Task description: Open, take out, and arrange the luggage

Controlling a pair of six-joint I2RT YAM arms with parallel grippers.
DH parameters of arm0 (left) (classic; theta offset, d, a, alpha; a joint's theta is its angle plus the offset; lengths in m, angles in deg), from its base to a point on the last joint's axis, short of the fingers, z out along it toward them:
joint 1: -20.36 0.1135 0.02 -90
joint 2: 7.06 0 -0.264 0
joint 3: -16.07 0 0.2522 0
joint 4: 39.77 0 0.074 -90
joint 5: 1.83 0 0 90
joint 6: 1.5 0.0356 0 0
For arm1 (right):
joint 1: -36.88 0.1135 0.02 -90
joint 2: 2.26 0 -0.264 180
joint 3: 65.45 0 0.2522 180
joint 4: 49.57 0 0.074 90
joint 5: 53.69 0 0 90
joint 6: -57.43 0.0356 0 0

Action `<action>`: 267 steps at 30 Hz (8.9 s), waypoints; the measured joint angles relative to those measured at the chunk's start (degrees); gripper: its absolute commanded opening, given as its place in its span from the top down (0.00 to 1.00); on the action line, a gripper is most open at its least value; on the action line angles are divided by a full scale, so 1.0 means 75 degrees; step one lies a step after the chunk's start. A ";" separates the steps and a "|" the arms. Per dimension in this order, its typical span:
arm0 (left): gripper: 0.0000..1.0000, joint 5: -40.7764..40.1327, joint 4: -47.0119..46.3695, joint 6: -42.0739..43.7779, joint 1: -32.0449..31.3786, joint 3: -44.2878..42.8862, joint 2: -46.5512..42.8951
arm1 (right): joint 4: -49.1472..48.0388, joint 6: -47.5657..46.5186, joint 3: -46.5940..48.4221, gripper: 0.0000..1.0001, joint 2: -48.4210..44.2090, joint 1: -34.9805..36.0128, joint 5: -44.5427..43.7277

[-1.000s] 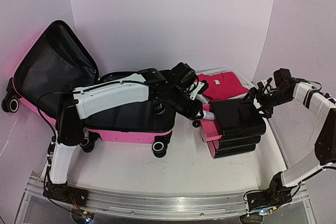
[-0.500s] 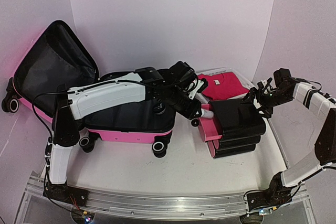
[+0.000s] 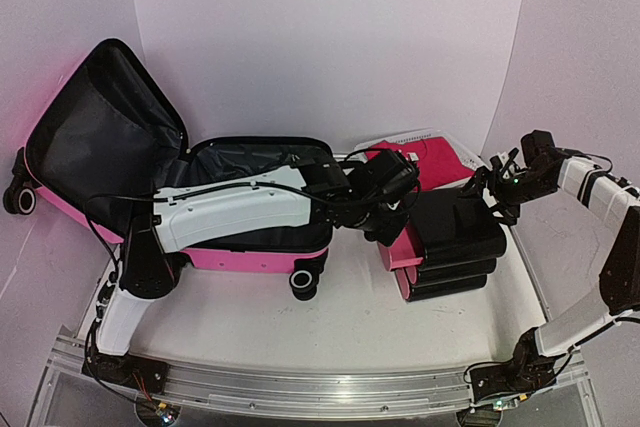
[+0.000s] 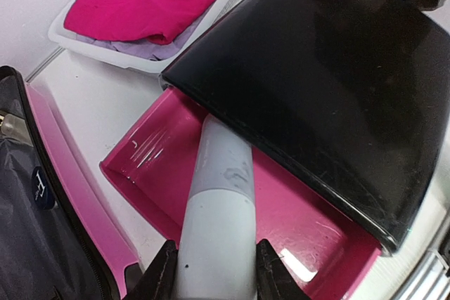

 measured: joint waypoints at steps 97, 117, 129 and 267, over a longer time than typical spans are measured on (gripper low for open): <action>0.45 0.5869 -0.1684 -0.0895 0.1749 0.0064 0.1113 | -0.0393 0.0612 -0.0420 0.02 -0.0256 0.0096 -0.0522; 0.32 0.5039 -0.8714 0.1373 0.1139 0.6849 -0.0810 | -0.0391 0.0589 -0.0519 0.02 -0.0414 0.0122 -0.0577; 0.49 0.4284 -1.0439 0.1964 0.0898 0.6324 0.0090 | -0.0393 0.0589 -0.0548 0.02 -0.0510 0.0122 -0.0580; 0.58 0.4814 -0.5240 0.1507 0.1005 0.6097 -0.2754 | -0.0396 0.0443 -0.0402 0.02 -0.0221 0.0122 -0.0475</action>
